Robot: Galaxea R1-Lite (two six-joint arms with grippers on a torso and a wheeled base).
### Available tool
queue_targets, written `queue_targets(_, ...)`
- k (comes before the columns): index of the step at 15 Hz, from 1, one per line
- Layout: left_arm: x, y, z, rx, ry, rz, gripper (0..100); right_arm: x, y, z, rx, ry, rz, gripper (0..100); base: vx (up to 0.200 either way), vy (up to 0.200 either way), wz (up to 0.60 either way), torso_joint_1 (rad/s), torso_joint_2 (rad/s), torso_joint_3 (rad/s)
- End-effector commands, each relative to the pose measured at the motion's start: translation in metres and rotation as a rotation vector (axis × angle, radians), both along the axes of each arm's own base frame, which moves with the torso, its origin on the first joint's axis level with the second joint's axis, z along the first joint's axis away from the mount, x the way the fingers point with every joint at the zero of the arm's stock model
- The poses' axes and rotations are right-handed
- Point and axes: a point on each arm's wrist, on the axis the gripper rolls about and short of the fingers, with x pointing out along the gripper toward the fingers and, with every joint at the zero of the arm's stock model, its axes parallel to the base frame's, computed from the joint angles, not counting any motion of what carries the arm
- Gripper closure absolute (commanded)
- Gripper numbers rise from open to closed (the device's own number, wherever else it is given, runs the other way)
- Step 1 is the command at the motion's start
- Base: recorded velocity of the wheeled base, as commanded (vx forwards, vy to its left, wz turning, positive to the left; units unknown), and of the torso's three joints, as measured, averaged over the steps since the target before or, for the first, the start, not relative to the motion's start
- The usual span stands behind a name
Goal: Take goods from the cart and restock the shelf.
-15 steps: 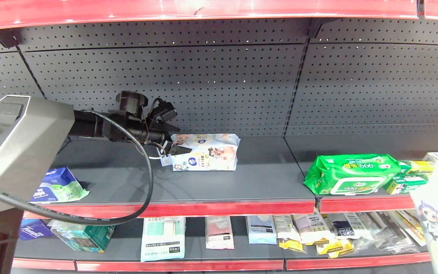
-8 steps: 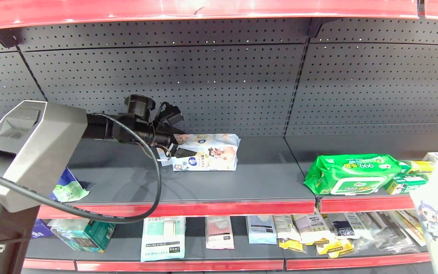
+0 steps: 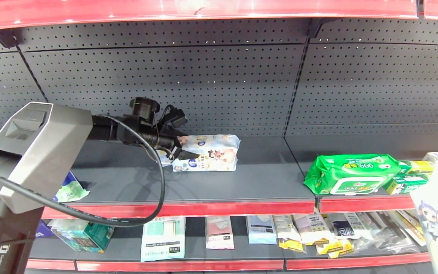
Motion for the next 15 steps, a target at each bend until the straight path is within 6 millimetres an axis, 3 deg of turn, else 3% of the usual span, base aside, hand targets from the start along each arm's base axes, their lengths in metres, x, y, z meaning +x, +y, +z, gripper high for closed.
queue_targets(1, 0.001, 0.002, -0.004, 0.007, 0.003, -0.002, 100, 0.0, 0.0, 0.0, 0.0, 0.0, 0.0, 100, 0.0, 0.0, 0.0, 0.0, 0.0, 0.0)
queue_targets(5, -0.005, 0.004, -0.005, 0.016, 0.014, -0.061, 100, 0.0, 0.0, 0.0, 0.0, 0.0, 0.0, 100, 0.0, 0.0, 0.0, 0.0, 0.0, 0.0)
queue_targets(10, -0.025, 0.033, 0.028, 0.045, 0.016, -0.102, 100, 0.0, 0.0, 0.0, 0.0, 0.0, 0.0, 100, 0.0, 0.0, 0.0, 0.0, 0.0, 0.0)
queue_targets(15, -0.058, 0.046, 0.025, 0.064, 0.064, -0.097, 100, 0.0, 0.0, 0.0, 0.0, 0.0, 0.0, 100, 0.0, 0.0, 0.0, 0.0, 0.0, 0.0)
